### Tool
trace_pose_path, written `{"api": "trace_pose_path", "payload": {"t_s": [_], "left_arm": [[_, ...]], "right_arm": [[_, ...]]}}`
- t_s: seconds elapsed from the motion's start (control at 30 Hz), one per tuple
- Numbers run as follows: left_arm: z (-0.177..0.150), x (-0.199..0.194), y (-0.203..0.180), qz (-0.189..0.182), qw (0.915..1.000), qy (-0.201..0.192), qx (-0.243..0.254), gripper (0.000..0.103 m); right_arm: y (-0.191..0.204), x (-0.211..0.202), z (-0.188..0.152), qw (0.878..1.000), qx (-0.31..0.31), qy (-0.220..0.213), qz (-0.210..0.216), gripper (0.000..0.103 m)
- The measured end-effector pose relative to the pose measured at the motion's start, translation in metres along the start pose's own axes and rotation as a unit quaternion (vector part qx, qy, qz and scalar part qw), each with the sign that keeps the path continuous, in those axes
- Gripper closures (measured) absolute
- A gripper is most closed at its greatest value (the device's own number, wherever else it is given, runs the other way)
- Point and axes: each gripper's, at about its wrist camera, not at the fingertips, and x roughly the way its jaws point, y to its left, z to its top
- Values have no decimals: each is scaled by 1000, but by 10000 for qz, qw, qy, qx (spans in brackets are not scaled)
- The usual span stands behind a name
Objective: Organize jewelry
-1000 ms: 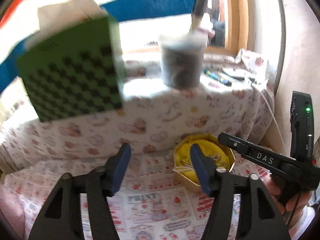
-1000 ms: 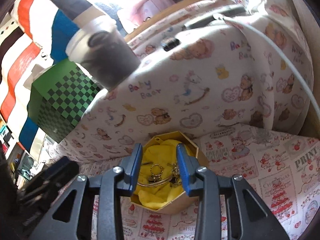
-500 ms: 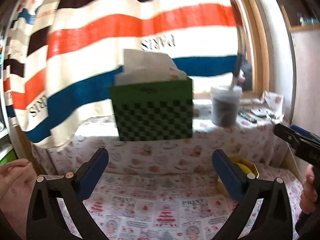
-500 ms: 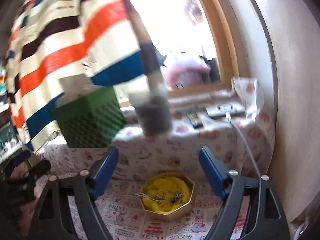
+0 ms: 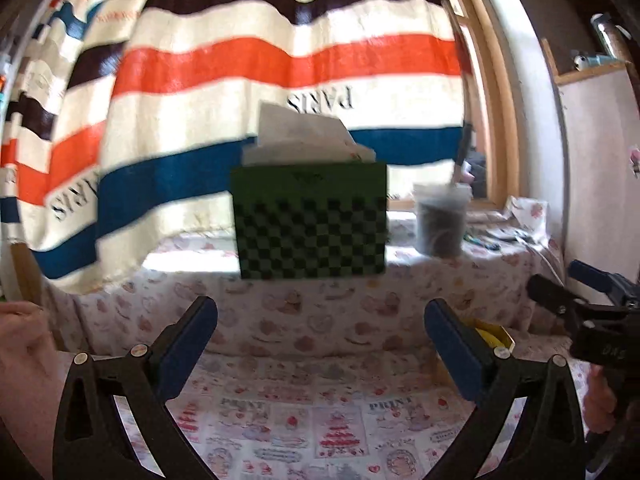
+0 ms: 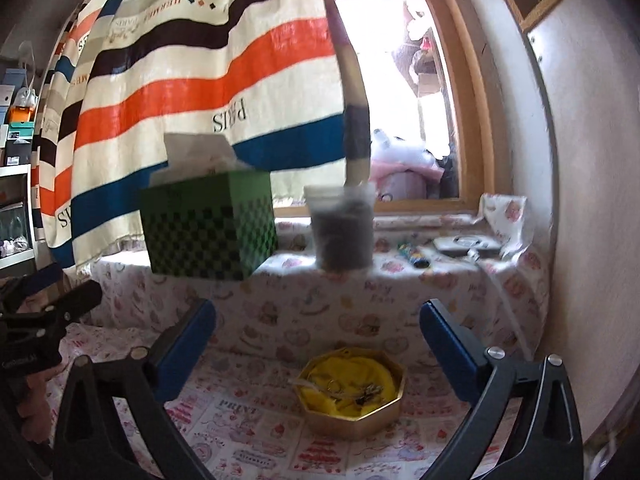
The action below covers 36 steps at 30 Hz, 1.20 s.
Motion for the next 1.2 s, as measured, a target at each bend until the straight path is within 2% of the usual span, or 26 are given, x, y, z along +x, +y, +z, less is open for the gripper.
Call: {"api": "trace_pose_path", "payload": {"t_s": [0.13, 0.23, 0.37, 0.47, 0.53, 0.57, 0.67, 0.7, 0.73, 0.8, 0.97, 1.1, 1.2], "left_arm": [[-17, 16, 1, -31, 9999, 135, 56, 0], [-27, 23, 7, -20, 9998, 141, -147, 0], [-33, 31, 6, 291, 9994, 179, -75, 0], [-39, 30, 8, 229, 9996, 83, -170, 0], [-43, 30, 6, 322, 9995, -47, -18, 0], [-43, 33, 6, 382, 9993, 33, -47, 0], [-46, 47, 13, 196, 9984, 413, -337, 0], [-46, 52, 10, 350, 9976, 548, -237, 0], [-46, 51, 7, 397, 9978, 501, -171, 0], [-46, 49, 5, 251, 9985, 463, -162, 0], [-46, 49, 8, 455, 9975, 480, -258, 0], [-46, 46, 4, 343, 9985, 417, -135, 0], [-47, 49, 3, 28, 9986, 511, -105, 0]], "right_arm": [[3, 5, -20, 9999, -69, -53, -81, 0], [6, 12, -31, 9998, -192, 101, -49, 0], [17, 24, -42, 9970, -578, 503, -107, 0], [16, 24, -43, 9975, -496, 498, -62, 0], [15, 25, -43, 9974, -475, 531, -60, 0], [14, 26, -43, 9974, -447, 549, -107, 0], [7, 25, -43, 9980, -271, 537, -178, 0], [6, 25, -43, 9981, -248, 529, -193, 0], [7, 25, -43, 9981, -265, 533, -174, 0], [9, 26, -42, 9980, -327, 535, -113, 0], [8, 25, -42, 9981, -299, 527, -126, 0], [7, 25, -42, 9981, -295, 517, -126, 0], [6, 26, -42, 9981, -269, 530, -185, 0]]}}
